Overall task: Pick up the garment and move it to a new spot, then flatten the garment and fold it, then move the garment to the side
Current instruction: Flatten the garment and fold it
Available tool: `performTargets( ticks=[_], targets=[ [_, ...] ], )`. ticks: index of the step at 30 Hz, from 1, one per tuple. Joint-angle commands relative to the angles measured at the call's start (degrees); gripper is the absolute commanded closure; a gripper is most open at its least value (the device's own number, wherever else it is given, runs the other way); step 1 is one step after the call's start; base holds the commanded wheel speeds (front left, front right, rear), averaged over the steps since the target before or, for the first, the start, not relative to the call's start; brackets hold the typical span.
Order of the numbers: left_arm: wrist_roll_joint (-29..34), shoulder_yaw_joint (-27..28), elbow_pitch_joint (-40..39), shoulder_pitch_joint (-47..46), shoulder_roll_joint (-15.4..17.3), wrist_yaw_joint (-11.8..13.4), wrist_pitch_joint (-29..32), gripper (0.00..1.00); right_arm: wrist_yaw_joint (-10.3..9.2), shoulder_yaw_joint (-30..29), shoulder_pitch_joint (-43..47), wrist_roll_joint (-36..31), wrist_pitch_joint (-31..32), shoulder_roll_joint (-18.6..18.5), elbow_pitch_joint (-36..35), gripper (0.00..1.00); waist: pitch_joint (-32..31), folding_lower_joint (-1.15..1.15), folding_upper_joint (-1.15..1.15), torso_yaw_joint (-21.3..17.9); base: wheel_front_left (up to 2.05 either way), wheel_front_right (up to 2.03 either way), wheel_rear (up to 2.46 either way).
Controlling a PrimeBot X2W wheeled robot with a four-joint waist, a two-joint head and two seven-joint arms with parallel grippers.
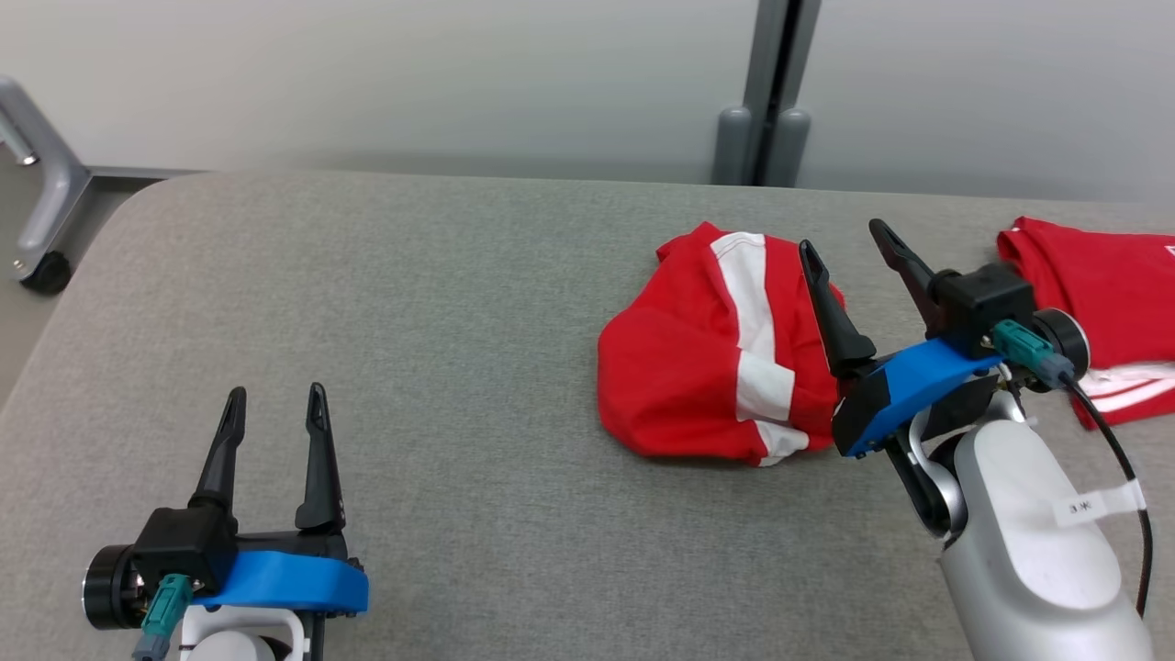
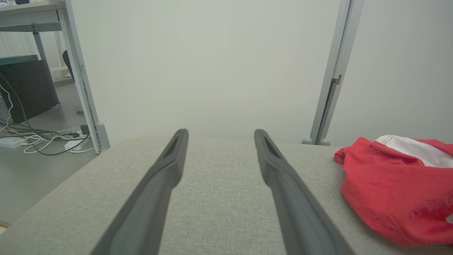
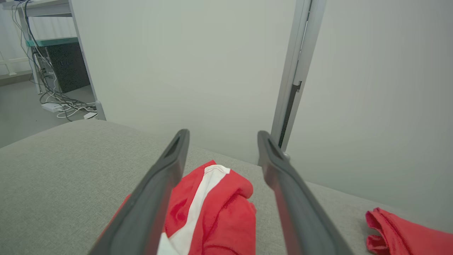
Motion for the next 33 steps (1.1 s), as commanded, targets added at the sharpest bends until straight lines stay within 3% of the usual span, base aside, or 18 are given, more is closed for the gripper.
performTargets(
  ticks=[1, 6, 16, 17, 18, 19, 27, 33],
  targets=[
    [0.3, -0.1, 0.2, -0.8, -0.2, -0.2, -0.1, 0.0, 0.0, 0.1, -1.6, -0.2, 0.5, -0.5, 2.2, 0.0, 0.8, 0.0, 0.0, 1.2, 0.0, 0.0, 0.0],
    [0.2, -0.2, 1.2, -2.0, -0.9, -0.8, -0.1, 0.0, 0.01, 0.9, -5.8, -0.7, 2.3, -1.4, 14.2, 0.0, 2.4, 0.0, 0.0, 4.2, 0.0, 0.0, 0.0],
    [0.6, -0.9, 2.2, -4.1, -1.7, -1.6, -0.1, 0.0, 0.01, 0.0, -11.0, -1.7, 0.2, -1.4, 29.8, 0.0, 5.0, 0.0, 0.0, 7.4, 0.0, 0.0, 0.0],
    [0.6, -0.9, 2.4, -4.1, -1.8, -1.6, -0.1, 0.0, 0.01, 0.2, -11.3, -1.6, -0.4, -1.2, 30.9, 0.16, 5.1, 0.0, 0.0, 7.6, 0.0, 0.0, 0.0],
    [0.5, -0.9, 2.5, -4.3, -1.8, -1.7, -0.1, 0.0, 0.01, 0.3, -11.7, -1.4, -1.0, -1.0, 31.8, 0.67, 5.1, 0.0, 0.0, 7.7, 0.0, 0.0, 0.0],
    [0.5, -0.9, 2.5, -4.5, -1.9, -1.7, -0.1, 0.0, 0.01, 0.5, -12.1, -1.1, -1.8, -1.0, 32.6, 1.0, 5.0, 0.0, 0.0, 7.8, 0.0, 0.0, 0.0],
    [0.6, -0.4, 3.1, -3.9, -2.2, -1.8, -0.1, 0.0, 0.01, 3.3, -14.5, 0.1, -9.3, 0.5, 33.4, 1.0, 3.2, 0.0, 0.0, 7.6, 0.0, 0.0, 0.0],
    [0.6, -0.4, 3.1, -3.0, -2.2, -1.9, -0.1, 0.0, 0.01, 12.1, -13.4, 3.2, -10.6, 2.0, 28.8, 1.0, 2.0, 0.0, 0.0, 7.7, 0.0, 0.0, 0.0]
  ],
)
